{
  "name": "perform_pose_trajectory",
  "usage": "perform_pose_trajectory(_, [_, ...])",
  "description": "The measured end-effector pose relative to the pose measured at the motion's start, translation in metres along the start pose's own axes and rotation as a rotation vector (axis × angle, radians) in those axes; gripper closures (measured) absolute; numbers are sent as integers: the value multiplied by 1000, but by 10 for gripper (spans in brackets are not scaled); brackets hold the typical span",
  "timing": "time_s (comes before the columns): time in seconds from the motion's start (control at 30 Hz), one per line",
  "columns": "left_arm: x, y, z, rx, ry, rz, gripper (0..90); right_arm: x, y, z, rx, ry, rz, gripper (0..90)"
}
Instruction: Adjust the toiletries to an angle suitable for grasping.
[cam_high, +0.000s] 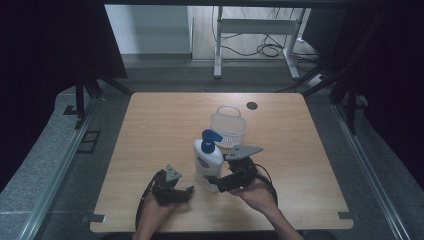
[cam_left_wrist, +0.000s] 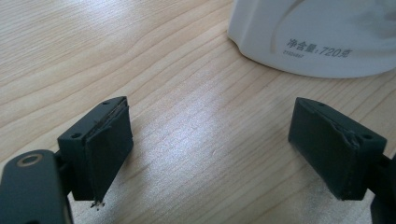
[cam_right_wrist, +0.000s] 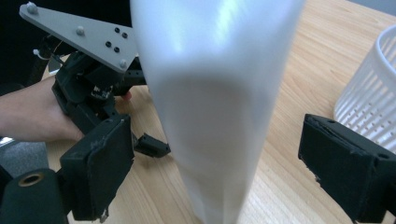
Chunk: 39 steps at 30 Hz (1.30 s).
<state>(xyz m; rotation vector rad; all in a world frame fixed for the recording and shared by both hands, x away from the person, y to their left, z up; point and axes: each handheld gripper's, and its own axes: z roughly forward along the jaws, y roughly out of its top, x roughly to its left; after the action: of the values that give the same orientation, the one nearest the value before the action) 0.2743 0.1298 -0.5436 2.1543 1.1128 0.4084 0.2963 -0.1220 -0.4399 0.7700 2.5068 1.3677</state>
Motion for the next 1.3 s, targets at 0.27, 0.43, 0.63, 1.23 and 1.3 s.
perform_pose_trajectory(0.27, [0,0,0,0,0,0,133,2,8,11,0,-29,-22,137])
perform_pose_trajectory(0.43, [0,0,0,-2,1,-3,133,4,12,17,-15,-47,-22,167])
perform_pose_trajectory(0.63, [0,0,0,-4,1,-3,132,5,15,24,-15,-70,-37,234])
perform_pose_trajectory(1.23, [0,0,0,-2,2,-3,132,6,18,24,-11,-88,-54,364])
perform_pose_trajectory(1.3, [0,0,0,-2,2,-3,132,5,18,23,-9,-81,-57,365])
